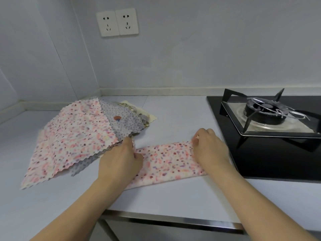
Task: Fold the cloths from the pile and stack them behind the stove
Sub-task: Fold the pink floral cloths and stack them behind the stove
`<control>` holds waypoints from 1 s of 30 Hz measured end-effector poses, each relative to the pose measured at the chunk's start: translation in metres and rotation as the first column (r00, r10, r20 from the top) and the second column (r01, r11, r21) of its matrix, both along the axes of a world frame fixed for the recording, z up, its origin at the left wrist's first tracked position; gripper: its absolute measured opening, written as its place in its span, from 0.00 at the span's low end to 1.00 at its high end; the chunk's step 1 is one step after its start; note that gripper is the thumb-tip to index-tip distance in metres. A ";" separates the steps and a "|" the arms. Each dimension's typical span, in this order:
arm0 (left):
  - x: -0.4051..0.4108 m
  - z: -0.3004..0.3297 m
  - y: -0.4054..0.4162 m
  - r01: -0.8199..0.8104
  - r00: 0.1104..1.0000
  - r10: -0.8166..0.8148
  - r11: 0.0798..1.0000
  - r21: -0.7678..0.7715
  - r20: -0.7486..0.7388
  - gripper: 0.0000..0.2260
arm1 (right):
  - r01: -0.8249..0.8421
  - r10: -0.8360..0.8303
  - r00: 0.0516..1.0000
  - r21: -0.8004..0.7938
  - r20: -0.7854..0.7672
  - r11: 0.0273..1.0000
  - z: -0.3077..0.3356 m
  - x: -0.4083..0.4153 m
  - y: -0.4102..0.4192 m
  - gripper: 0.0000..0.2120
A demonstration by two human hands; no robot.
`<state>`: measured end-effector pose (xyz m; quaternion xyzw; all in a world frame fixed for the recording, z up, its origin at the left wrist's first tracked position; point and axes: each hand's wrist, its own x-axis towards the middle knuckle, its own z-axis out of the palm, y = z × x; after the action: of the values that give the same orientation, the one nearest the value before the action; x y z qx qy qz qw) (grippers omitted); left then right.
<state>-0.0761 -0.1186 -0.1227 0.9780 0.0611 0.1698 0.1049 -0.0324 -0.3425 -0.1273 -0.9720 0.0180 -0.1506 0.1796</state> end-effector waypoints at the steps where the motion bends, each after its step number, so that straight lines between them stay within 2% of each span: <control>1: 0.001 -0.001 0.001 0.004 1.000 -0.004 1.000 0.005 0.017 0.06 | 0.002 -0.002 1.000 0.002 0.001 1.000 0.000 0.000 0.000 0.08; 6: 0.002 -0.006 0.002 0.039 0.994 -0.042 0.999 0.028 0.105 0.06 | 0.035 -0.034 0.999 -0.021 0.007 0.999 -0.002 0.002 0.001 0.11; 11: 0.000 -0.003 -0.001 0.052 0.999 -0.052 0.994 0.096 -0.009 0.09 | 0.103 -0.102 0.995 -0.113 0.015 0.988 -0.004 0.000 0.002 0.16; 16: 0.006 0.004 0.004 0.073 0.986 -0.056 0.992 0.102 -0.158 0.07 | -0.017 0.018 0.999 -0.024 0.036 1.000 -0.003 0.001 0.002 0.08; 18: 0.007 0.008 0.005 0.111 0.976 -0.095 0.991 0.074 -0.196 0.05 | -0.047 0.047 0.999 0.018 0.015 0.999 -0.002 0.000 0.002 0.09; 20: 0.006 0.012 0.004 0.129 0.977 -0.124 0.992 0.016 -0.174 0.06 | -0.042 0.042 0.999 -0.002 -0.013 0.999 -0.001 -0.001 0.002 0.10; 23: 0.005 0.019 0.005 0.144 0.971 -0.171 0.976 -0.161 -0.168 0.07 | -0.051 0.051 0.998 -0.034 -0.021 0.998 0.001 -0.001 0.002 0.07; 25: 0.005 0.021 0.007 0.173 0.951 -0.239 0.937 -0.303 -0.196 0.04 | -0.077 0.078 0.997 0.047 -0.020 0.996 0.002 -0.002 0.001 0.07; 27: 0.003 0.024 0.011 0.196 0.932 -0.293 0.904 -0.380 -0.215 0.02 | -0.089 0.099 0.995 0.244 -0.029 0.966 0.002 -0.001 -0.002 0.06; 30: 0.001 0.028 0.017 0.209 0.916 -0.334 0.871 -0.445 -0.223 0.05 | -0.081 0.130 0.991 0.611 -0.036 0.787 0.002 0.001 -0.007 0.06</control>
<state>-0.0748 -0.1020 -0.0952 0.9463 -0.0290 -0.0102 0.3218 -0.0313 -0.3500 -0.1254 -0.8670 0.0179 -0.0893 0.4898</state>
